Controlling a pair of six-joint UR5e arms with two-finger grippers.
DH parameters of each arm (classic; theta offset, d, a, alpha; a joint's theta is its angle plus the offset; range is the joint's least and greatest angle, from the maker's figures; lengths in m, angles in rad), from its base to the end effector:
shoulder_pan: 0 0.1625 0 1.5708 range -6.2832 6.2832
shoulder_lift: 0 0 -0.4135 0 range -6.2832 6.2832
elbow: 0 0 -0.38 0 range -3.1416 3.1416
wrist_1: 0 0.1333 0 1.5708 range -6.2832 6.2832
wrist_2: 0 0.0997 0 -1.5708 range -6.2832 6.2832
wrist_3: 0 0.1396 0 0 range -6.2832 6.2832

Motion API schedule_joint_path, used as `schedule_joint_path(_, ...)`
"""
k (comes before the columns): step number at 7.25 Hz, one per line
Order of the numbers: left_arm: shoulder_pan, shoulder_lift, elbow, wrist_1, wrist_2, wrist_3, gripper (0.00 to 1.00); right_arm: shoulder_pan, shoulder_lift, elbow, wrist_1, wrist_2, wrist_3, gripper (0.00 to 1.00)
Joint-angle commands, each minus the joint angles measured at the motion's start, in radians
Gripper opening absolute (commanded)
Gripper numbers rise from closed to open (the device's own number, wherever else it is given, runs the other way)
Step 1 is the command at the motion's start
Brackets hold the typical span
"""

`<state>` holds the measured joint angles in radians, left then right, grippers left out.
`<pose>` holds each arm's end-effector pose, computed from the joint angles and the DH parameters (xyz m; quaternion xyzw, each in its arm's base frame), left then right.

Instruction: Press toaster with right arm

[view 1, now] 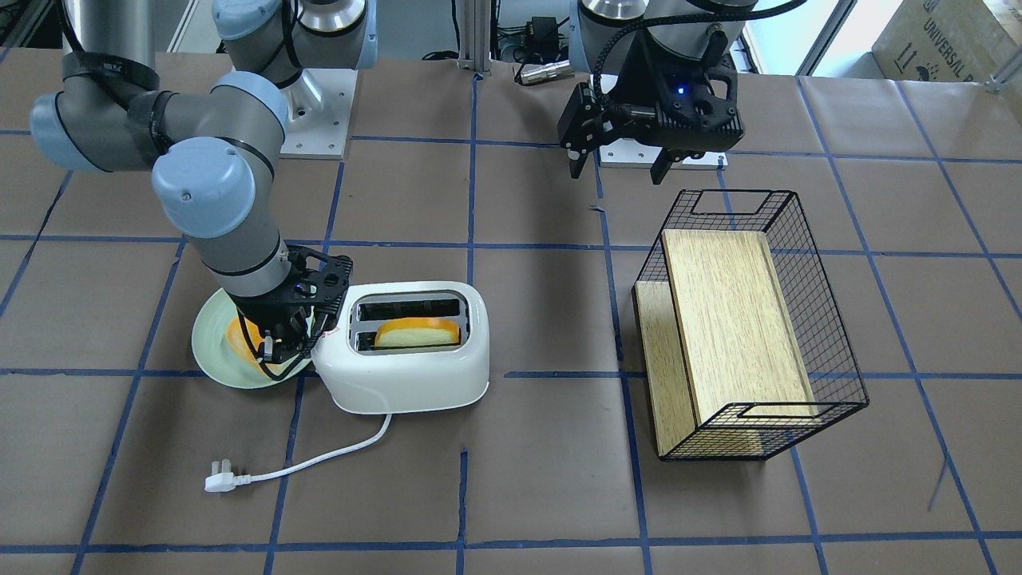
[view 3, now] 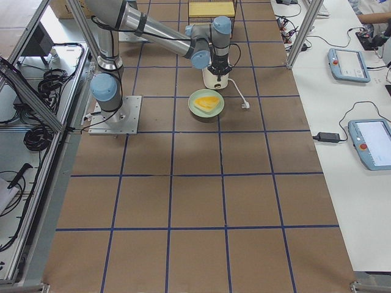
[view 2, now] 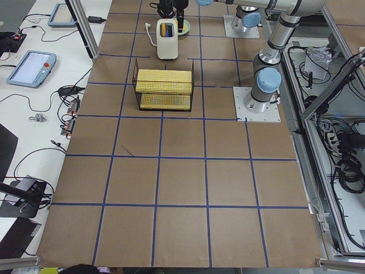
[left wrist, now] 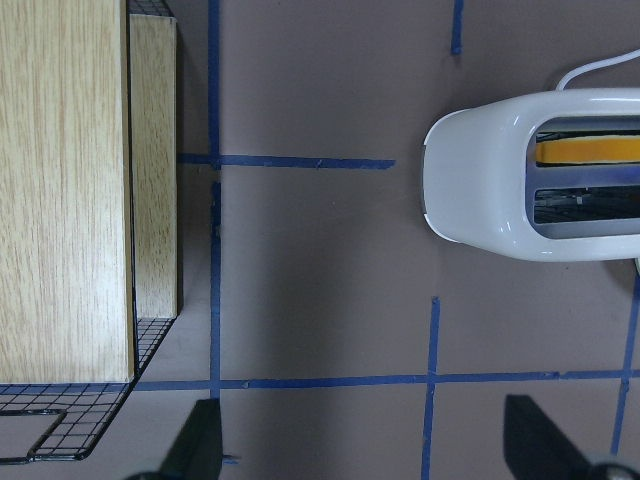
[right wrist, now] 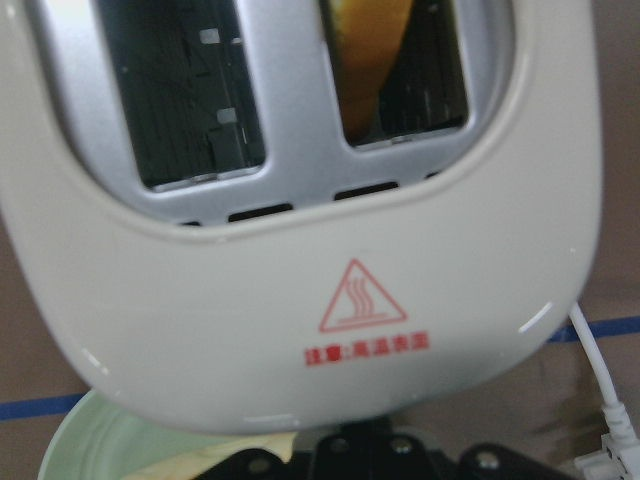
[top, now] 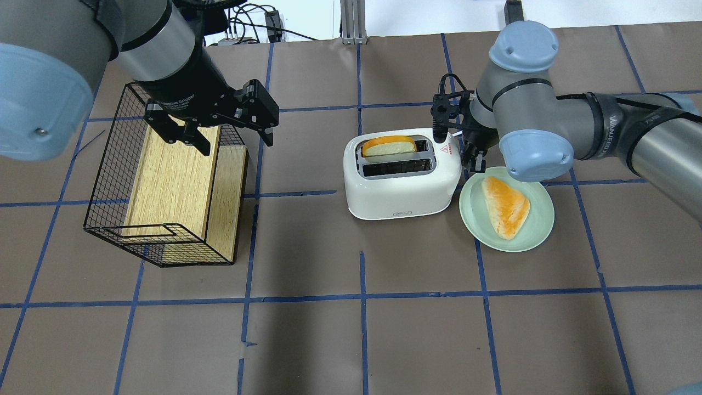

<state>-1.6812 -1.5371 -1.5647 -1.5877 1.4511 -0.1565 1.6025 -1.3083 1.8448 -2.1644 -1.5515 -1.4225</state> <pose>-0.2007 -0.4492 0.4546 0.0223 -0.9979 0.0034 0.0608 0.1531 -0.5368 0.2339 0.6646 -0.7466 0.0281 0.0109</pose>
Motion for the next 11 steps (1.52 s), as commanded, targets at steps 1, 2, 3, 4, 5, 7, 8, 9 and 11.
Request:
schedule_joint_path(1, 0.0, 0.0, 0.0, 0.0, 0.0, 0.0, 1.0, -0.001, 0.015, 0.008, -0.015, 0.001, 0.001, 0.03)
schedule_joint_path(2, 0.0, 0.0, 0.0, 0.0, 0.0, 0.0, 1.0, -0.001, 0.026, 0.014, -0.047, -0.001, 0.001, 0.04)
schedule_joint_path(3, 0.0, 0.0, 0.0, 0.0, 0.0, 0.0, 1.0, -0.001, 0.026, 0.016, -0.048, -0.001, 0.001, 0.04)
schedule_joint_path(4, 0.0, 0.0, 0.0, 0.0, 0.0, 0.0, 1.0, -0.001, 0.027, 0.016, -0.048, 0.001, 0.001, 0.04)
schedule_joint_path(5, 0.0, 0.0, 0.0, 0.0, 0.0, 0.0, 1.0, -0.001, 0.026, 0.016, -0.049, -0.001, 0.002, 0.04)
schedule_joint_path(7, 0.0, 0.0, 0.0, 0.0, 0.0, 0.0, 1.0, -0.003, 0.015, -0.01, -0.035, -0.002, 0.002, 0.04)
schedule_joint_path(8, 0.0, 0.0, 0.0, 0.0, 0.0, 0.0, 1.0, -0.003, -0.006, -0.022, -0.009, -0.002, 0.005, 0.04)
schedule_joint_path(9, 0.0, 0.0, 0.0, 0.0, 0.0, 0.0, 1.0, -0.001, -0.041, -0.035, 0.033, -0.001, 0.016, 0.04)
schedule_joint_path(11, 0.0, 0.0, 0.0, 0.0, 0.0, 0.0, 1.0, -0.001, -0.113, -0.115, 0.223, -0.002, 0.034, 0.04)
